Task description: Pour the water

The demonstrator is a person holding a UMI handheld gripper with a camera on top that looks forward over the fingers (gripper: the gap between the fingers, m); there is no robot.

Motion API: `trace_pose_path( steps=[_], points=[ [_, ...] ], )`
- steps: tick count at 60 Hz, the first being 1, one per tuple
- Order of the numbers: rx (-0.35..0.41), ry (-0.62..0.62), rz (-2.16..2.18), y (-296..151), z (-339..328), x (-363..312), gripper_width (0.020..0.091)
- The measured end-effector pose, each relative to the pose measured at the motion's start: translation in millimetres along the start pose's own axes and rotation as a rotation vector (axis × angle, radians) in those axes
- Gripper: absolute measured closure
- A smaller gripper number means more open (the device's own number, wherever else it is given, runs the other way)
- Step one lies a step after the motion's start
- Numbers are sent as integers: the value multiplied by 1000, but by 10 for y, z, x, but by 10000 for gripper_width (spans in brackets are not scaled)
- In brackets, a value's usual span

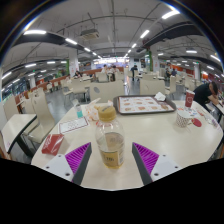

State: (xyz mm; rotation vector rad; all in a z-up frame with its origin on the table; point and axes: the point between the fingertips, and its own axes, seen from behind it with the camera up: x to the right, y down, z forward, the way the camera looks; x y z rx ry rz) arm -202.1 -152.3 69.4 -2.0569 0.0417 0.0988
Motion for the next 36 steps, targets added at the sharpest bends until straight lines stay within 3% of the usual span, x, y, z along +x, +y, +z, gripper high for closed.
trace_pose_path(
  steps=[5, 12, 21, 25, 36],
  points=[
    [22, 30, -2, -6, 227, 37, 364],
    [40, 45, -29, 25, 386, 50, 599],
    [53, 23, -67, 10, 408, 13, 651],
    [53, 18, -78, -27, 392, 13, 706],
    [65, -43, -49, -408, 268, -24, 707]
  ],
)
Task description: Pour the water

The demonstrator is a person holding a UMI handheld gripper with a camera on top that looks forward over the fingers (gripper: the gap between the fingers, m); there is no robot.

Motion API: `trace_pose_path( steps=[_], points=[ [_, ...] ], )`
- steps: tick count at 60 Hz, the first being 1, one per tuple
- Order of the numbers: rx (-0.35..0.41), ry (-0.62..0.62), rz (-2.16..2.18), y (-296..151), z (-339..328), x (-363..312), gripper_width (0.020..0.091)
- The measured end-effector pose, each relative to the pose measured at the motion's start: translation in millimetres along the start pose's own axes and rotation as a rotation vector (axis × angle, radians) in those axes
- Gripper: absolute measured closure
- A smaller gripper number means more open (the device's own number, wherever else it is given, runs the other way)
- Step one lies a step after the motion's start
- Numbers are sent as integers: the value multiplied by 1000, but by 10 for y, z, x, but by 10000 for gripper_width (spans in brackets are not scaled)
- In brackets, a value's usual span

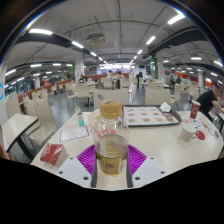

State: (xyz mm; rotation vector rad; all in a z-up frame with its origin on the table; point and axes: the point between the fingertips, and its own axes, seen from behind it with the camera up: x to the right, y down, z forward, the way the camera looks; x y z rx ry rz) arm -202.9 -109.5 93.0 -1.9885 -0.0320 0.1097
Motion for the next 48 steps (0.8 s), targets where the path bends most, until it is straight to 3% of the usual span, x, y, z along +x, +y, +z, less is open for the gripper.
trace_pose_path(
  steps=[11, 24, 37, 48],
  points=[
    [70, -133, 359, -913, -46, 201, 709],
    [110, -323, 1015, -1733, 179, 1122, 709],
    [101, -450, 1643, -1584, 760, 2173, 710],
    [20, -481, 1931, -1154, 1013, 2484, 710]
  ],
)
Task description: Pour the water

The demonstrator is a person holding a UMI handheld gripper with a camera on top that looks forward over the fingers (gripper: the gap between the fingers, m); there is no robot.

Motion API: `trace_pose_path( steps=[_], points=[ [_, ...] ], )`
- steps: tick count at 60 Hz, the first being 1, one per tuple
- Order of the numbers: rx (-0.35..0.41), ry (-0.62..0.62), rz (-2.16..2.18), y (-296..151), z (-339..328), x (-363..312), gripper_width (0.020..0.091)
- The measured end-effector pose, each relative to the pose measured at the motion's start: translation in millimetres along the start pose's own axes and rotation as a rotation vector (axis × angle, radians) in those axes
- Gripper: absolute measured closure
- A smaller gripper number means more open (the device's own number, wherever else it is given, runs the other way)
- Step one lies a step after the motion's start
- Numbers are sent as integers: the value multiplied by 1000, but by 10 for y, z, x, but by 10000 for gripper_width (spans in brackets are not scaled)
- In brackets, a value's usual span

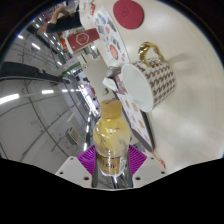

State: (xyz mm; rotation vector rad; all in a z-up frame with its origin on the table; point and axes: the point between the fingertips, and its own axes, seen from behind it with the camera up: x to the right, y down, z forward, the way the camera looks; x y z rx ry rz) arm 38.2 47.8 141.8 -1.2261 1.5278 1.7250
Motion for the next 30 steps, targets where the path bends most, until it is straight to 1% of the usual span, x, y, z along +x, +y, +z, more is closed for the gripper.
trace_pose_path(
  steps=[6, 9, 10, 15, 17, 20, 23, 30],
  points=[
    [-18, 45, 12, -37, 2, 153, 709],
    [-38, 65, -5, -14, 11, 173, 708],
    [-44, 69, -16, 38, -75, 148, 710],
    [-72, 112, -200, 52, -20, 75, 708],
    [-88, 123, -289, 131, -178, -50, 707],
    [-96, 145, -467, 97, -89, -189, 708],
    [-94, 153, -667, 59, -214, -418, 707],
    [-8, 181, -1162, -184, -326, -989, 707]
  ],
)
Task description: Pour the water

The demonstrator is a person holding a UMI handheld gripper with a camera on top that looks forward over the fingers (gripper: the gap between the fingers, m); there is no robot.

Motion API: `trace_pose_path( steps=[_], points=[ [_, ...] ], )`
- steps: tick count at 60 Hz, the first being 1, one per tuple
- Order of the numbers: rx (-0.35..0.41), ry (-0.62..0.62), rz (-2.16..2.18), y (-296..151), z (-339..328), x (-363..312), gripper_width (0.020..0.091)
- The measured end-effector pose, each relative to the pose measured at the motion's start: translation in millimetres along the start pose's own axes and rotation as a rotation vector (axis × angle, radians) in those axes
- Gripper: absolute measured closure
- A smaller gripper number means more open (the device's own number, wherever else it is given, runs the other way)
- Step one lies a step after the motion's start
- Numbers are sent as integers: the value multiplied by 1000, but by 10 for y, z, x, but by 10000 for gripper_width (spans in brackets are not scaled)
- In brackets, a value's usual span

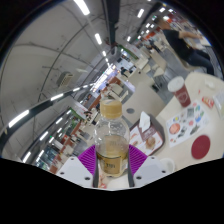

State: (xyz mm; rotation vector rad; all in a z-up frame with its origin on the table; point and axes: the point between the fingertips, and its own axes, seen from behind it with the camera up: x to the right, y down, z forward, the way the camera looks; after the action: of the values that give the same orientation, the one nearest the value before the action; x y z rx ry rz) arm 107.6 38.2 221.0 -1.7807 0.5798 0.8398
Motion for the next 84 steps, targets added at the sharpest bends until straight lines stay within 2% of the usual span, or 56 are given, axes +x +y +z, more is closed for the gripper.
trace_pose_path(
  steps=[7, 12, 23, 37, 39, 41, 46, 54, 56, 60, 63, 72, 84],
  points=[
    [87, 117, -356, -543, -233, 302, 707],
    [103, 215, -525, -775, -252, 834, 708],
    [14, 377, -735, -706, -417, 1824, 709],
    [-93, 411, -780, -259, -405, 2512, 711],
    [-102, 423, -789, -198, -386, 2589, 702],
    [-69, 406, -798, -214, -424, 2536, 706],
    [-58, 409, -780, -205, -471, 2556, 695],
    [-72, 439, -749, -206, -519, 2588, 579],
    [-86, 461, -744, -197, -531, 2626, 492],
    [-109, 479, -743, -184, -643, 2563, 243],
    [-130, 501, -734, -153, -724, 2535, 267],
    [-168, 560, -717, -35, -1156, 2225, 254],
    [-234, 603, -659, 359, -1840, 1560, 253]
  ],
)
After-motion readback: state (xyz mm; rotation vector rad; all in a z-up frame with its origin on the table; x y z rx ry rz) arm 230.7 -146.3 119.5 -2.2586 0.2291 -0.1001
